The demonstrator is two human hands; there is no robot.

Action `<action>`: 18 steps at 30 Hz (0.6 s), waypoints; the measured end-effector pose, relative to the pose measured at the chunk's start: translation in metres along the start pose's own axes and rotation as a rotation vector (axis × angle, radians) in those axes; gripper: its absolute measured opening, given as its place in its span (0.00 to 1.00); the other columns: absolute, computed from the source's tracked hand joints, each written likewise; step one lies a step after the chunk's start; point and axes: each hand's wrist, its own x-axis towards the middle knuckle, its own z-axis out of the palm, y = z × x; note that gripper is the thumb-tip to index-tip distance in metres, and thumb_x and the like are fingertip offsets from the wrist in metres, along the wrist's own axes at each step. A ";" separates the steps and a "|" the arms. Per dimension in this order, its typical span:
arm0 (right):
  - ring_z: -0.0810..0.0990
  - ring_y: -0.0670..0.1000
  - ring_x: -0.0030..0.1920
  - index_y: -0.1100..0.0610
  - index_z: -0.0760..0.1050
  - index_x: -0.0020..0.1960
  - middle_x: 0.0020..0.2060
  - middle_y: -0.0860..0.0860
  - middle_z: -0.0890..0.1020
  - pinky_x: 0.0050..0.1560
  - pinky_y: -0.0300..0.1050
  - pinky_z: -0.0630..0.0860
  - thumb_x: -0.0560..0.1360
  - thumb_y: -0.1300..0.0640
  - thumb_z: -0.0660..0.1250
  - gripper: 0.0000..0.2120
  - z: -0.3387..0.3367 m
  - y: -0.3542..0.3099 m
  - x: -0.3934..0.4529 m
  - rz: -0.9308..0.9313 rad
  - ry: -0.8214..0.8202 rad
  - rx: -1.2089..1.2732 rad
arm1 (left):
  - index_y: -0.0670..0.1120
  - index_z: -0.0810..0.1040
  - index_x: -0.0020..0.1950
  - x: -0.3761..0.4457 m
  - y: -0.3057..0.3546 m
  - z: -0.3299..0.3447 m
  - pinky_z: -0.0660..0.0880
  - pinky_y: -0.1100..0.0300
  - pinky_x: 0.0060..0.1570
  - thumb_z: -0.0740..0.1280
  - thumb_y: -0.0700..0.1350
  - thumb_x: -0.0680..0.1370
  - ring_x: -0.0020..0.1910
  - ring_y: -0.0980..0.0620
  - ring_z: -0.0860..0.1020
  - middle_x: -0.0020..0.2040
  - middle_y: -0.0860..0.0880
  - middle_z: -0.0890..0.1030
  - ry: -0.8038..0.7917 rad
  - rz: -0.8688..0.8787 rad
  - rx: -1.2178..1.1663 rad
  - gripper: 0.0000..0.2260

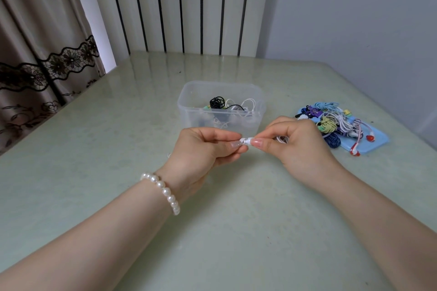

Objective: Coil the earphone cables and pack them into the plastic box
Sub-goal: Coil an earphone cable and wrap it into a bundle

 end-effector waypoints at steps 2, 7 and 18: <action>0.76 0.56 0.40 0.54 0.82 0.37 0.36 0.55 0.79 0.39 0.41 0.68 0.67 0.61 0.73 0.03 0.000 0.001 0.000 0.004 -0.004 -0.031 | 0.35 0.79 0.41 0.000 -0.001 0.000 0.80 0.62 0.39 0.65 0.27 0.71 0.34 0.51 0.83 0.33 0.43 0.83 0.001 0.031 0.039 0.06; 0.76 0.55 0.40 0.57 0.83 0.38 0.34 0.52 0.78 0.40 0.41 0.68 0.67 0.61 0.73 0.00 0.001 0.002 0.001 0.014 -0.003 -0.069 | 0.35 0.79 0.42 -0.002 -0.001 0.001 0.80 0.61 0.40 0.64 0.27 0.72 0.34 0.52 0.83 0.33 0.43 0.83 -0.025 0.056 0.101 0.06; 0.72 0.45 0.34 0.58 0.83 0.38 0.33 0.46 0.75 0.36 0.31 0.65 0.67 0.59 0.74 0.02 0.007 0.004 0.001 -0.007 0.077 -0.144 | 0.35 0.79 0.42 -0.003 0.000 0.003 0.81 0.60 0.41 0.65 0.27 0.72 0.35 0.50 0.83 0.36 0.41 0.83 -0.028 0.032 0.108 0.06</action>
